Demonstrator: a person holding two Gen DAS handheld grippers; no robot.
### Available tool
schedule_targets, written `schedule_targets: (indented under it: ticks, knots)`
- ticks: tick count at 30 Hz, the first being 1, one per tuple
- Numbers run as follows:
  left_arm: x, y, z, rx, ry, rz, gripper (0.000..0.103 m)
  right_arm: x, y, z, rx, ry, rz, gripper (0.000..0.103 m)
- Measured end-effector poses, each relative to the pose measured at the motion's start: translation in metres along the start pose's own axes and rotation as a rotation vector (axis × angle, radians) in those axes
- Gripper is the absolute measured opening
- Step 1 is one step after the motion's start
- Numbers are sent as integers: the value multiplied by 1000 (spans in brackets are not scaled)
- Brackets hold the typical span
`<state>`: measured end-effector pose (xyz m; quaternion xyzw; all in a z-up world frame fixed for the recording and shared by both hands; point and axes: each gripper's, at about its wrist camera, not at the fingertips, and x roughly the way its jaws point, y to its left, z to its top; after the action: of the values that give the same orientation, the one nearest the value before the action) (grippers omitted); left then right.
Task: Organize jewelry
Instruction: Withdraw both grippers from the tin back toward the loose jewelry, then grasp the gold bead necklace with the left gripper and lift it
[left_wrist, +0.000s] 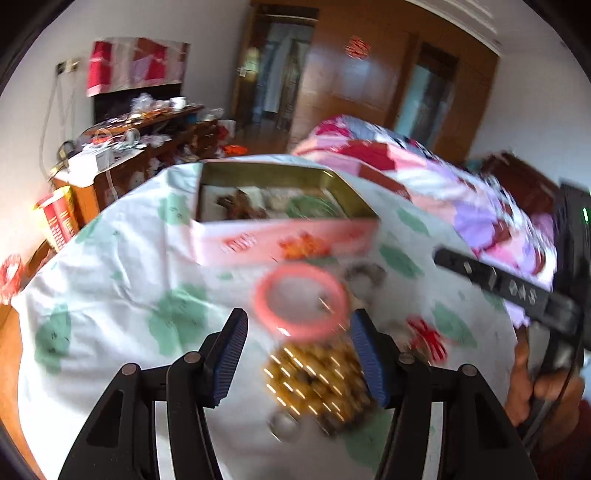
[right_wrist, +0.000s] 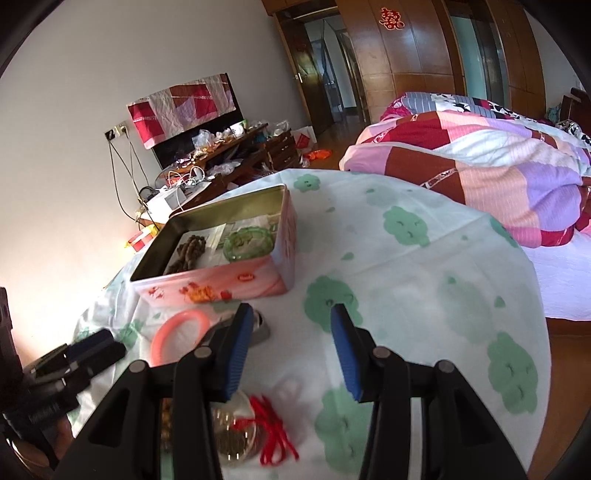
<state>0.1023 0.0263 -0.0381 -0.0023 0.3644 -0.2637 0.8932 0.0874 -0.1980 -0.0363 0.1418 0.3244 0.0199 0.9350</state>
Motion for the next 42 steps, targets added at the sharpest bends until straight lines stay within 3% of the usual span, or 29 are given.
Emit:
schedule_targets:
  ticks: [8,11,14,18,19,28,31,38,42]
  knots:
    - [19,-30,-24,117,108,69,59,-18,-3,-14,-10,-9,-7,47]
    - [17,-29,-26,127,96,87,58,-21,-4,-17,-4,-8,0,47]
    - [16,-24,-26,101,82,94,41,-23,-5,-21,-3,-6,4,47]
    - [13,-22,-25,84,65,81,31,-22,-7,-25,9,1,12,47]
    - [12,-21,-24,73,64,67,10,-23,-8,-25,14,3,15,47]
    - [-14,-13,-11,0,-47,-18,10,-22,-12,-32,21,24,12,47]
    - [-39,-13,2,-2,-127,-33,10,-22,-15,-34,34,34,15,47]
    - [-92,-10,32,-5,-300,-34,10,-22,-11,-34,7,53,31,47]
    - [-101,-5,37,-5,-335,8,10,-19,-4,-40,-31,92,44,36]
